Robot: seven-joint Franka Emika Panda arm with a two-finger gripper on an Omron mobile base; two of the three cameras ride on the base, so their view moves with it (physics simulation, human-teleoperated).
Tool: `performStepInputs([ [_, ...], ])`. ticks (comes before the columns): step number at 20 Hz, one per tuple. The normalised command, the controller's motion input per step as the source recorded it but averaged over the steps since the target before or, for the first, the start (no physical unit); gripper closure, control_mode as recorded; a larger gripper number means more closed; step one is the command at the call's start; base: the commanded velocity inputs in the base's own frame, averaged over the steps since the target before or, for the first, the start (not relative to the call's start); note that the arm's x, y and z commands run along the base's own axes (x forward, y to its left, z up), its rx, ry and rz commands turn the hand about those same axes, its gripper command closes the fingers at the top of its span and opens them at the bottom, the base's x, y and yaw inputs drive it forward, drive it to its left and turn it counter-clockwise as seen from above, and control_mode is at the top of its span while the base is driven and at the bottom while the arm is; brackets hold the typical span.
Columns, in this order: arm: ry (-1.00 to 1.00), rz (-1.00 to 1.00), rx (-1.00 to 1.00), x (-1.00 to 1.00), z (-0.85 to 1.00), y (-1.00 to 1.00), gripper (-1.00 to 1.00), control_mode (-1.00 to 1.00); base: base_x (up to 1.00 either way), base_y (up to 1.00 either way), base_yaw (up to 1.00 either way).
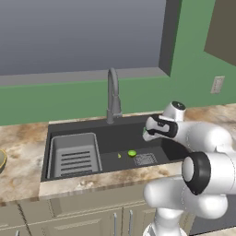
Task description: Remove the kiwi and lemon wedge from the sink. Then move the bowl and cup from the counter to the sink for washing.
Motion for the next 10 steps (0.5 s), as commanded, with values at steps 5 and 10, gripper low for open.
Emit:
performStepInputs([
  [5, 0.0, 0.01, 0.0, 0.12, -0.14, 0.0, -1.0, -1.0, 0.0, 0.0, 0.0],
  [10, 0.0, 0.01, 0.0, 0.1, -0.12, 0.03, -1.0, -1.0, 0.0, 0.0, 0.0],
])
